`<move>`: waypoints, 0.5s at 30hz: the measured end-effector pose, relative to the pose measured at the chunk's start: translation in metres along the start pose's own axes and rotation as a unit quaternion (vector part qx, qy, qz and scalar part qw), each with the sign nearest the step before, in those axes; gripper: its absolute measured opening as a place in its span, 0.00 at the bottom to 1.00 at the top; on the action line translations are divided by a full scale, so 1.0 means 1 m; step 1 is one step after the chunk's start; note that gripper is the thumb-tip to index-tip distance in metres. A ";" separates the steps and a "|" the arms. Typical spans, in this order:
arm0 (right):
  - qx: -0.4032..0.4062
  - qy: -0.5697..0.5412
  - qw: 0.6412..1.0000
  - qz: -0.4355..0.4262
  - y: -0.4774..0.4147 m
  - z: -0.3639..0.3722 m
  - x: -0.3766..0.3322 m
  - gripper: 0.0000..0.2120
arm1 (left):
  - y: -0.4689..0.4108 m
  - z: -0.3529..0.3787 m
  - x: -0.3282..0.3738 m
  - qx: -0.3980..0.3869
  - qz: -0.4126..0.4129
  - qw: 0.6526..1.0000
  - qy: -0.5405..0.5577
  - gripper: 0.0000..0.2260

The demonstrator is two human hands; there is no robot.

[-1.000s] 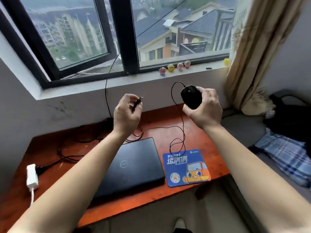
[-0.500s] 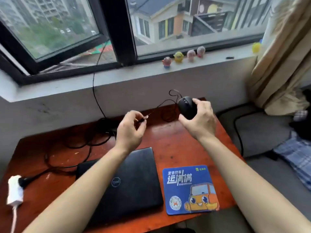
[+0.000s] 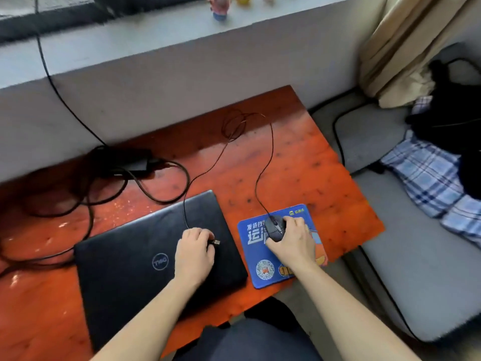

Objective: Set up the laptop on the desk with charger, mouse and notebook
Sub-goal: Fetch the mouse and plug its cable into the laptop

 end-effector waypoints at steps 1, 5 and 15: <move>-0.006 -0.007 1.000 0.005 0.002 0.005 0.002 0.34 | 0.000 0.000 -0.001 0.001 0.002 1.000 0.000 0.07; -0.020 -0.026 0.999 0.016 0.005 0.016 0.009 0.33 | -0.004 -0.001 0.000 0.002 0.010 1.000 -0.009 0.06; -0.088 0.033 0.995 -0.021 -0.009 0.014 0.011 0.38 | -0.004 0.001 0.008 -0.001 0.011 0.999 -0.046 0.06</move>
Point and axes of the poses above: each hand's wrist, its own y-axis away from the middle knuckle, its own z-axis out of the palm, x = y × z, the point moved 5 cm from there along -y, towards the middle knuckle, and after that the axes turned 13 degrees about z, right-handed, at the moved point
